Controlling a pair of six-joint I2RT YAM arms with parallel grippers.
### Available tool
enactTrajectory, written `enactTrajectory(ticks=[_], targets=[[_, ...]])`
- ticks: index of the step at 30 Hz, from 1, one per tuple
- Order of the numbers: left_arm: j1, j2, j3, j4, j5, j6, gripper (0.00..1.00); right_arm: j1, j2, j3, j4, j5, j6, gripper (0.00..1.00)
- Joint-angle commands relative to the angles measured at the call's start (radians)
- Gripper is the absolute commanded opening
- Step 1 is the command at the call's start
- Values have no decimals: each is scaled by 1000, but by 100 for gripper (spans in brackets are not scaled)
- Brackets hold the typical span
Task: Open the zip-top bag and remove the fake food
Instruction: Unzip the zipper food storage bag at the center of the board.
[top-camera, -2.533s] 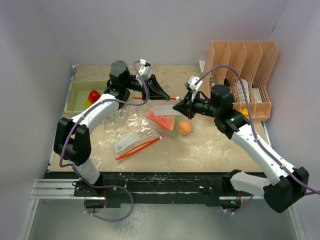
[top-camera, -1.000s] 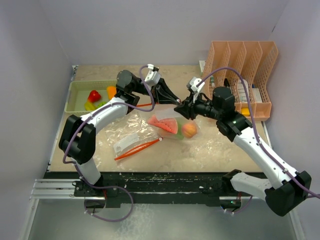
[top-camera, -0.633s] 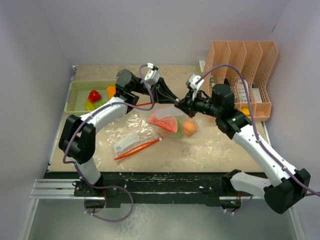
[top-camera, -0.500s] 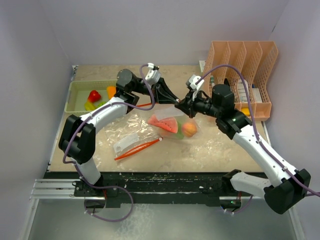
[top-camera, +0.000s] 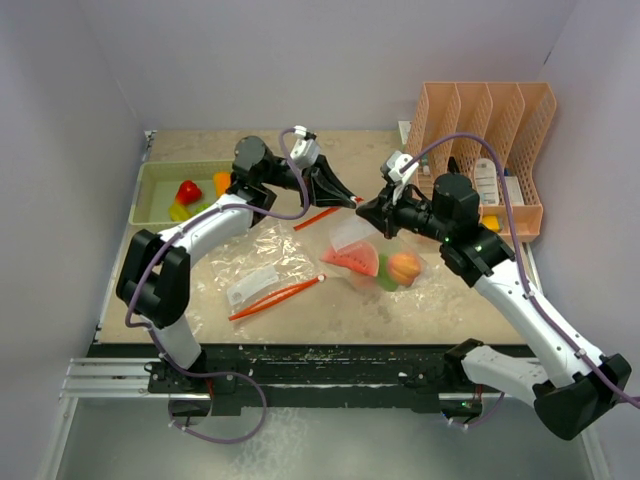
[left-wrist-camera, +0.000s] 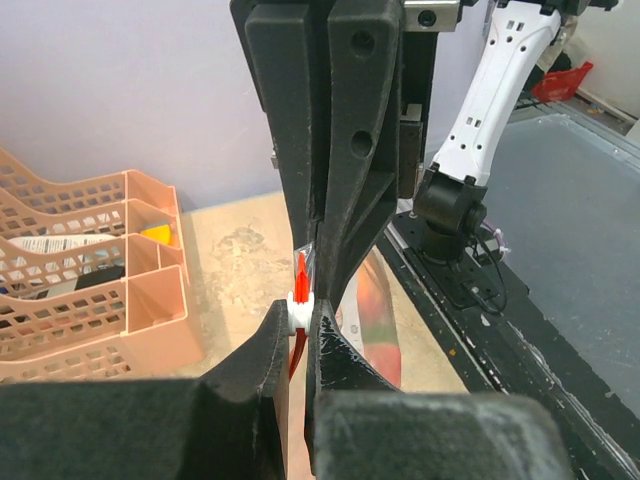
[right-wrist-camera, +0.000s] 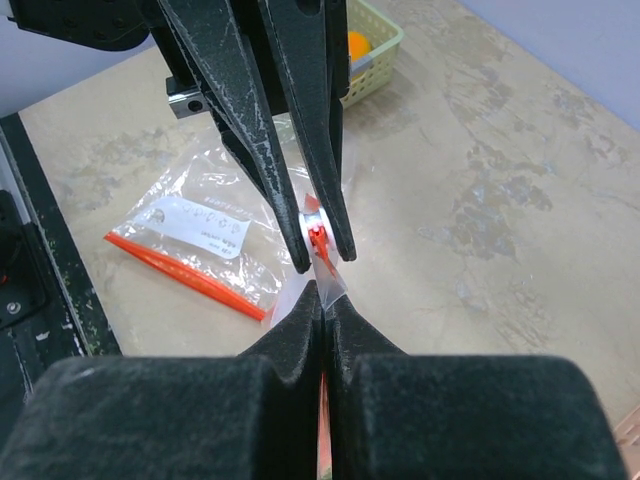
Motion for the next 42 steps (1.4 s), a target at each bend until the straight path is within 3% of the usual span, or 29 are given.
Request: enactTrajectory(ticks=[1,4,12,20,21,24,26,35,42], targets=[[46,-41,-24,-142,-12,119,4,-5,-65,33,64,21,6,0],[47,-50,-37,-219,-29,181,4,-5,-81,35,71,26,11,0],[65,-103,-159,-215,-78,220,4,-7,-77,77,39,86,-15,0],[69,-90,-163,-222,-101,223,0,-8,-44,72,85,3,14,0],[69,-86,-162,-200,-98,207,0,-7,-37,60,98,-18,23,5],[69,-74,-158,-146,-84,160,0,-8,-15,32,138,-73,30,39],[68,-70,-153,-124,-73,141,0,-8,2,28,169,-92,32,48],[69,-81,-81,-189,-57,155,0,-7,127,105,39,-121,-45,55],[68,-92,-97,-160,-103,141,0,-9,90,33,275,-20,196,59]])
